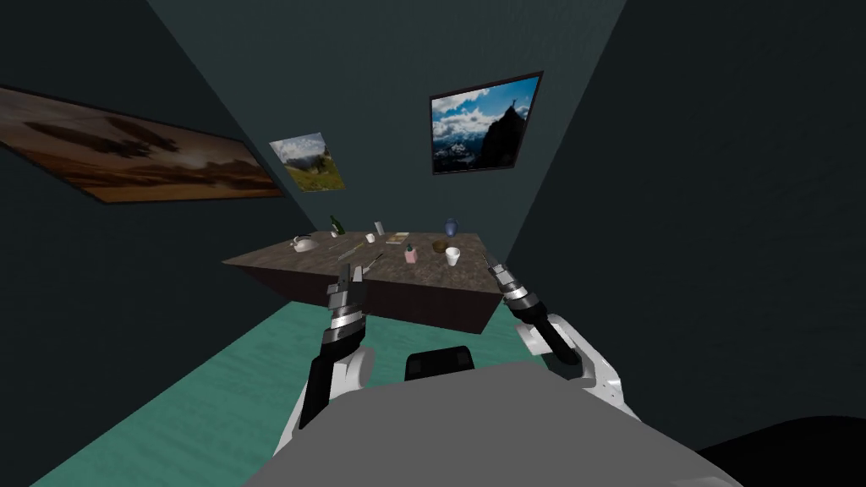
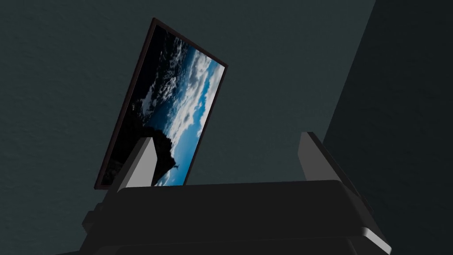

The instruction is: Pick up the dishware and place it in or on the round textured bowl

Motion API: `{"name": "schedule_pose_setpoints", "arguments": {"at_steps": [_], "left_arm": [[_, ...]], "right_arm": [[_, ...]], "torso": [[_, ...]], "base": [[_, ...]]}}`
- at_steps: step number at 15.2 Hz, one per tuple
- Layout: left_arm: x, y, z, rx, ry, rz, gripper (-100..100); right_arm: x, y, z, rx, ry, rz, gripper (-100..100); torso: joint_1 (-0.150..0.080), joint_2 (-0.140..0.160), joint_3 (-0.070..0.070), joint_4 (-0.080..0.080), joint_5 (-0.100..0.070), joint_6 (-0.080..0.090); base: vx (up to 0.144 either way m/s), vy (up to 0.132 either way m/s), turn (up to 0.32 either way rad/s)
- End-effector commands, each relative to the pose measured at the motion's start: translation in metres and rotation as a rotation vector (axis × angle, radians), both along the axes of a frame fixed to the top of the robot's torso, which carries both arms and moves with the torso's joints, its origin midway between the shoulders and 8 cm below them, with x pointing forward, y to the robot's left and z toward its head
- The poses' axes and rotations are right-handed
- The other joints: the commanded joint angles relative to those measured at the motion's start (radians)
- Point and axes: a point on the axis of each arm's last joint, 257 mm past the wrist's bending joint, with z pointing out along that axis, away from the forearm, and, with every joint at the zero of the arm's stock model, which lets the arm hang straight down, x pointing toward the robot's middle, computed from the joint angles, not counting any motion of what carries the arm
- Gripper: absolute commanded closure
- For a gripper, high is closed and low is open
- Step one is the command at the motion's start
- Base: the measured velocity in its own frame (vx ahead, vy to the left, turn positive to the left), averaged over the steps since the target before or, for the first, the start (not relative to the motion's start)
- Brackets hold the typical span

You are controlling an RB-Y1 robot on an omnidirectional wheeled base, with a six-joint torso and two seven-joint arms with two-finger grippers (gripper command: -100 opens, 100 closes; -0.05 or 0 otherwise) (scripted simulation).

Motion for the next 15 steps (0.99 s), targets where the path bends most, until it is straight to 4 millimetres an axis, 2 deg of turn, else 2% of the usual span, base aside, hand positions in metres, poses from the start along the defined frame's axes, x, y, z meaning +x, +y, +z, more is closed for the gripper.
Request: {"name": "schedule_pose_setpoints", "arguments": {"at_steps": [1,3,6,8,9,11,12,14,15], "left_arm": [[0.000,0.000,0.000,0.000,0.000,0.000,0],[0.000,0.000,0.000,0.000,0.000,0.000,0],[0.000,0.000,0.000,0.000,0.000,0.000,0],[0.000,0.000,0.000,0.000,0.000,0.000,0],[0.000,0.000,0.000,0.000,0.000,0.000,0],[0.000,0.000,0.000,0.000,0.000,0.000,0],[0.000,0.000,0.000,0.000,0.000,0.000,0],[0.000,0.000,0.000,0.000,0.000,0.000,0],[0.000,0.000,0.000,0.000,0.000,0.000,0]], "right_arm": [[0.003,0.005,-0.008,-0.072,0.003,0.022,-100],[0.003,0.006,-0.009,-0.092,0.006,0.030,-100],[0.008,0.014,-0.025,-0.218,0.013,0.066,-100],[0.007,0.015,-0.027,-0.250,0.018,0.079,-100],[0.010,0.017,-0.036,-0.307,0.021,0.093,-100],[0.009,0.017,-0.038,-0.335,0.024,0.104,-100],[0.011,0.019,-0.048,-0.397,0.030,0.120,-100],[0.010,0.019,-0.050,-0.422,0.033,0.130,-100],[0.012,0.019,-0.061,-0.485,0.039,0.146,-100]], "torso": [[0.000,0.000,0.000,0.000,0.000,0.000],[0.000,-0.001,0.000,0.000,0.000,0.000],[0.000,-0.001,-0.001,0.000,0.000,0.000],[0.000,-0.001,-0.001,0.000,0.000,0.000],[0.000,-0.001,-0.001,0.000,0.000,0.000],[0.000,-0.002,-0.001,0.000,0.000,0.000],[0.000,-0.002,-0.001,-0.001,0.000,0.000],[0.000,-0.003,-0.002,-0.001,0.000,0.000],[0.000,-0.003,-0.002,-0.001,0.000,0.000]], "base": [[-0.044,-0.007,0.092],[-0.040,-0.007,0.077],[-0.042,-0.011,0.153],[-0.039,-0.010,0.099],[-0.033,-0.008,0.130],[-0.029,-0.007,0.103],[-0.024,-0.005,0.127],[-0.021,-0.007,0.126],[-0.017,-0.005,0.156]]}}
